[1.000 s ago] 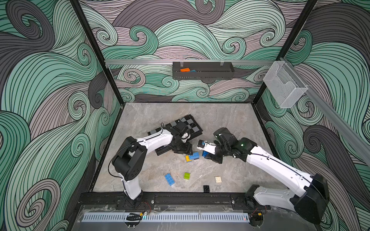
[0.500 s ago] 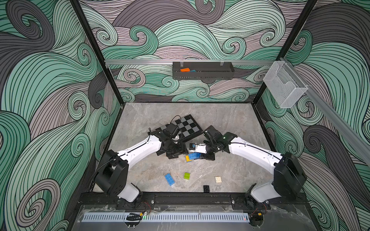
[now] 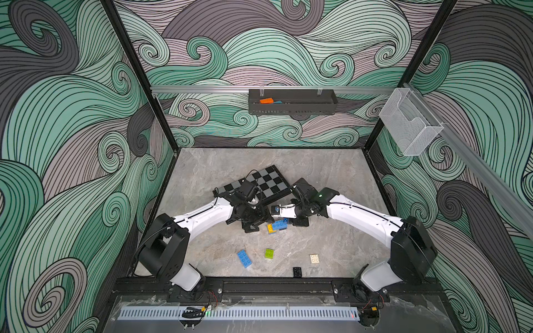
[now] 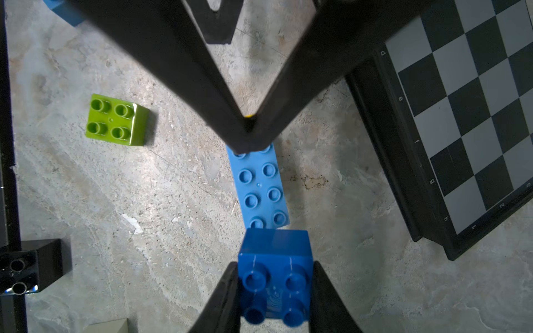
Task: Assemble a giraffe with lego
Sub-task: Adjust the lego brick at the center of the board.
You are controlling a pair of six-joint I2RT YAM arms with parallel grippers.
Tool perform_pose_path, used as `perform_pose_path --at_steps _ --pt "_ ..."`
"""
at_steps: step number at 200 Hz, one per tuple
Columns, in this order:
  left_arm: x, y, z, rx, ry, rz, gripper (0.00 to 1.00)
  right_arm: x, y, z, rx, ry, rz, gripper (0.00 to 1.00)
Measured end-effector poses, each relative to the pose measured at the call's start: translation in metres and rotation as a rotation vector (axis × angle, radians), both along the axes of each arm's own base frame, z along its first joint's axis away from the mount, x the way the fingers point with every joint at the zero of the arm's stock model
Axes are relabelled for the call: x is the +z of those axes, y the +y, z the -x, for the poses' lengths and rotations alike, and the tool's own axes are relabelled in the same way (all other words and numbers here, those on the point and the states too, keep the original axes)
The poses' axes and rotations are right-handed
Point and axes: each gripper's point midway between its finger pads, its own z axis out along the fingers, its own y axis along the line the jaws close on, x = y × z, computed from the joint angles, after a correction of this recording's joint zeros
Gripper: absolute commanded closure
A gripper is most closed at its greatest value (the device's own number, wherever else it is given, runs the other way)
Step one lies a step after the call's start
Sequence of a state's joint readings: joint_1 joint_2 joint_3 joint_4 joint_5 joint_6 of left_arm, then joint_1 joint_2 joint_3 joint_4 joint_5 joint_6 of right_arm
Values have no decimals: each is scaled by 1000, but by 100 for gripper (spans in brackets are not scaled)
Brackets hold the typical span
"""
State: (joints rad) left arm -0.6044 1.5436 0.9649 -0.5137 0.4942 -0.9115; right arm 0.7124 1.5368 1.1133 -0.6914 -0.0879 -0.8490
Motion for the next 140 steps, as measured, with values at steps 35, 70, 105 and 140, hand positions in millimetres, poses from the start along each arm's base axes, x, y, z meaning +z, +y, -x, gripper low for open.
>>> perform_pose_path --at_steps 35,70,105,140 --pt "-11 -8 -4 14 6 -5 16 5 -2 2 -17 2 -7 82" --pt "-25 -15 -4 8 14 -27 20 6 -6 6 -52 28 -5 82" --pt "-32 -20 -7 -5 8 -38 24 5 -9 8 -99 55 -3 82" --pt "-30 -25 -13 -24 -22 -42 33 11 -11 9 -145 61 -16 83"
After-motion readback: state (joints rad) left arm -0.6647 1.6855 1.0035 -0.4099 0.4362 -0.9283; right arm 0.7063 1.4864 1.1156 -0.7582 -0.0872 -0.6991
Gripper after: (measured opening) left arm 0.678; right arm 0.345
